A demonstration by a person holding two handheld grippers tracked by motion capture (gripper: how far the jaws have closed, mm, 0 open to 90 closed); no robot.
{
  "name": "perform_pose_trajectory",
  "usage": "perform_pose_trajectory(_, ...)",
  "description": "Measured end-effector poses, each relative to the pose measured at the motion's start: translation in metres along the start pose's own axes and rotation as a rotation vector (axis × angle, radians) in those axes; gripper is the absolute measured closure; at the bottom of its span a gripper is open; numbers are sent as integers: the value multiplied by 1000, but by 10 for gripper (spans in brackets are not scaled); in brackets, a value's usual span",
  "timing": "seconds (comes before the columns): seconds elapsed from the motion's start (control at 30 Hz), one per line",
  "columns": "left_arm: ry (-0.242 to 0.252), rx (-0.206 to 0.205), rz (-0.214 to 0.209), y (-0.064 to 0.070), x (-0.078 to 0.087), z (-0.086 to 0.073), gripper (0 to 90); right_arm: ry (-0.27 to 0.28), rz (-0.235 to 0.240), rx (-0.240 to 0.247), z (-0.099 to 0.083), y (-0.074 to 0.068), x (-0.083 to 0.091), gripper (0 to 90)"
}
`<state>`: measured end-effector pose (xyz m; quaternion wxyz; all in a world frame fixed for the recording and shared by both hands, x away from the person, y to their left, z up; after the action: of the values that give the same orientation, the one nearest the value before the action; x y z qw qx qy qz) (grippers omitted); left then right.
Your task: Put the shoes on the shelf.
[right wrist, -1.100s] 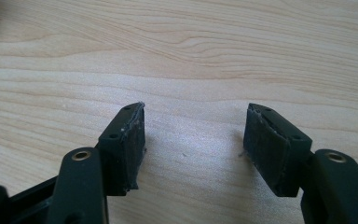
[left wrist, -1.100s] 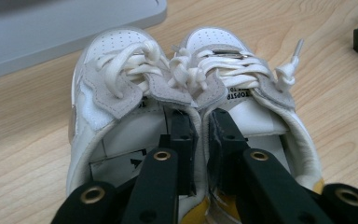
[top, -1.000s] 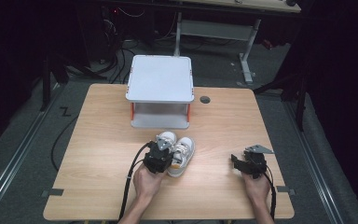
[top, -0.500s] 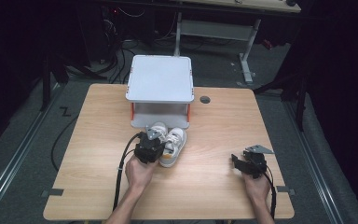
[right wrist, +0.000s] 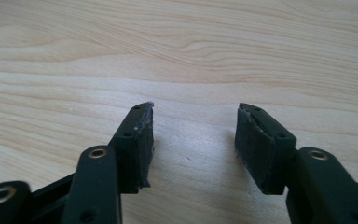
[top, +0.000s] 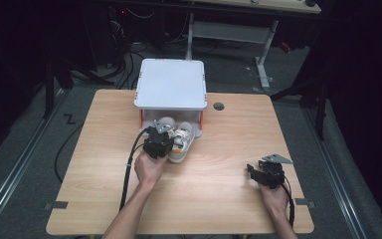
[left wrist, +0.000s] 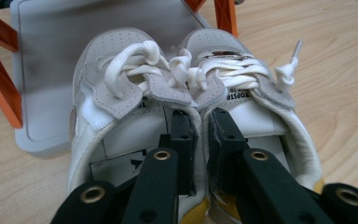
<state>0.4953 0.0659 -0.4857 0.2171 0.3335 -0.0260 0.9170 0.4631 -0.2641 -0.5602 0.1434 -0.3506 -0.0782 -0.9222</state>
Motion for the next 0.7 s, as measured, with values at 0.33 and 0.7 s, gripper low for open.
perform_pose_trajectory(0.33,14,25,24,-13,-15,13,813,38,108,-31,28,-12,12,526)
perform_pose_trajectory(0.7,21,53,57,-21,-30,21,811,134,185,95,92,-53,23,595)
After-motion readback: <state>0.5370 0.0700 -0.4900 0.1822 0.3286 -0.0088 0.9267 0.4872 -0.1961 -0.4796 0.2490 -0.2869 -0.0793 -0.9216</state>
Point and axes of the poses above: each handheld gripper's, and its own axes: x roughly backward along the jaws, z roughly out of its top, y roughly to its right, the point moved 9 cm from there along -x, roughly forward along the jaws, and after that the axes turned 4 degrees about -z, right-handed, at the moved point
